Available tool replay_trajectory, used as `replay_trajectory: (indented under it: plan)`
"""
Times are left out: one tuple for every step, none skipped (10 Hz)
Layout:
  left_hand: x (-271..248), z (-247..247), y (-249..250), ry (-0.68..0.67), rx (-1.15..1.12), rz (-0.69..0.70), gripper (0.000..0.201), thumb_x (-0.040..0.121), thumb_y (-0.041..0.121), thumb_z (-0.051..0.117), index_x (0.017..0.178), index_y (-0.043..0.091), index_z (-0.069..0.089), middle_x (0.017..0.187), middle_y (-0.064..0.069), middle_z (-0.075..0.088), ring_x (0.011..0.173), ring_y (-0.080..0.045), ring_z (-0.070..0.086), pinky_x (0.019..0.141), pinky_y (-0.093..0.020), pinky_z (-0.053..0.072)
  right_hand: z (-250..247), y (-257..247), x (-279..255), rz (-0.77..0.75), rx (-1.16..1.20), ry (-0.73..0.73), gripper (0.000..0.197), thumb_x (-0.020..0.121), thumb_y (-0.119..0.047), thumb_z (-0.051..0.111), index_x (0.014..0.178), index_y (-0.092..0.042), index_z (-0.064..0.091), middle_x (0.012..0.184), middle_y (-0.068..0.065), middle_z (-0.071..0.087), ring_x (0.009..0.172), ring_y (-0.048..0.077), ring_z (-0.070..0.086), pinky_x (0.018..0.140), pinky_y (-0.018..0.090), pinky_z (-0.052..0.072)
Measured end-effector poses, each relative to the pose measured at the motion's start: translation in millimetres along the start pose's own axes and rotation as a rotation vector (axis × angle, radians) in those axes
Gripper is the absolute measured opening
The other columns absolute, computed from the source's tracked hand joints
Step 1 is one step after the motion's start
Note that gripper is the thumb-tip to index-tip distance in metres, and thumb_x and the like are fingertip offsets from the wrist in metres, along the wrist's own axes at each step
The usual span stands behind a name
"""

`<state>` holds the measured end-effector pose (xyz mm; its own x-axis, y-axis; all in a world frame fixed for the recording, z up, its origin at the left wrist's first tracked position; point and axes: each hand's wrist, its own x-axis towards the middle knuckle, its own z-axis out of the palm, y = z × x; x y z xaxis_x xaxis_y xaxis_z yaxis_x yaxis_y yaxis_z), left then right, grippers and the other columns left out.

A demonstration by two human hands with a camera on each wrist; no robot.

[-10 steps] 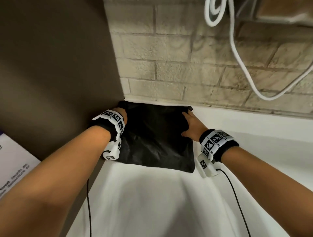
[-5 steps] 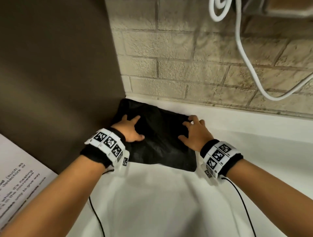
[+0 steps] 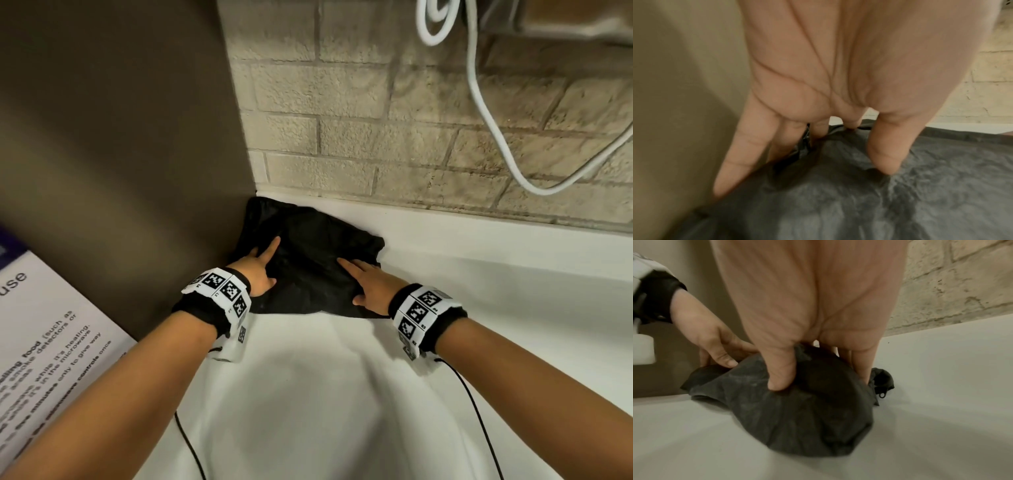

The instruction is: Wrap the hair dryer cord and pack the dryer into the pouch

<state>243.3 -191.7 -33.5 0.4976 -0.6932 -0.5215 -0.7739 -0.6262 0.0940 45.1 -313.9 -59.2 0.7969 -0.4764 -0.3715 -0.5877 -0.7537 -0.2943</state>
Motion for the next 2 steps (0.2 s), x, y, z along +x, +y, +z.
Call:
replay_trajectory:
  plan:
    - [-2.0,3.4,-4.6,0.035,-0.033,0.035,0.085,0.091,0.030,0.049,0.141,0.036,-0.019,0.157,-0.010,0.001,0.142,-0.031,0.015,0.116,-0.039,0.020,1.0,-0.3,-8.0,0.010,0.010,0.044,0.073,0.090,-0.021,0.052,0.146,-0.024,0.005,0.156,0.007,0.008,0.141,0.030,0.018,0.114,0.037,0.022]
    - [-11.3,6.3,-6.3,0.087,-0.099,0.057,0.083,0.089,0.029,0.053,0.144,0.034,-0.008,0.157,-0.008,0.002,0.142,-0.031,0.016,0.116,-0.036,0.021,2.0,-3.0,-25.4,0.010,0.037,0.096,0.068,0.089,-0.021,0.053,0.146,-0.019,0.014,0.154,0.009,0.013,0.139,0.030,0.022,0.114,0.035,0.024]
